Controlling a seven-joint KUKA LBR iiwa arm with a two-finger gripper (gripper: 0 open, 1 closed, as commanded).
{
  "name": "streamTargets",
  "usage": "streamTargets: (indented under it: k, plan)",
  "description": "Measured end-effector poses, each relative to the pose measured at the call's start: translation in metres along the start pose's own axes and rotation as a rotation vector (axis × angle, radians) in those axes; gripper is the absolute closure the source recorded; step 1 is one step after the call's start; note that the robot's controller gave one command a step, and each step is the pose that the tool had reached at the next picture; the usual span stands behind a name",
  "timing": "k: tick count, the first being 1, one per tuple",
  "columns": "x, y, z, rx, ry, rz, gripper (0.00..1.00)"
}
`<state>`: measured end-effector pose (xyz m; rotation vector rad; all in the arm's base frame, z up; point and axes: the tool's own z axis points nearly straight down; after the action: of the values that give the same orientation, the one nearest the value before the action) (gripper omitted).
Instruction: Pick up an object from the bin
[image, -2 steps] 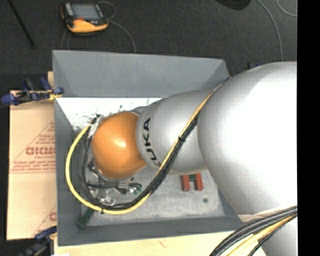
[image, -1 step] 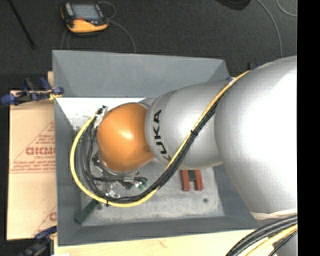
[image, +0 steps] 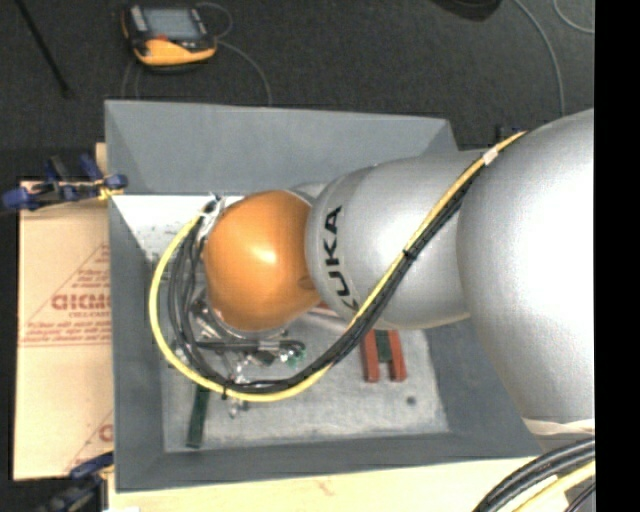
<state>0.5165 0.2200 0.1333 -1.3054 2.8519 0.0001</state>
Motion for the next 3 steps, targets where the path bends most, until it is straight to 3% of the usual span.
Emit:
streamTargets:
  k: [1,2,3]
  plan:
    - [0.000,0.001,0.001,-0.002,0.001,0.001,0.00]
    - [-0.008,-0.001,0.056,-0.001,0.013,-0.148,1.00]
    - [-0.008,-0.002,0.055,0.000,0.011,-0.146,1.00]
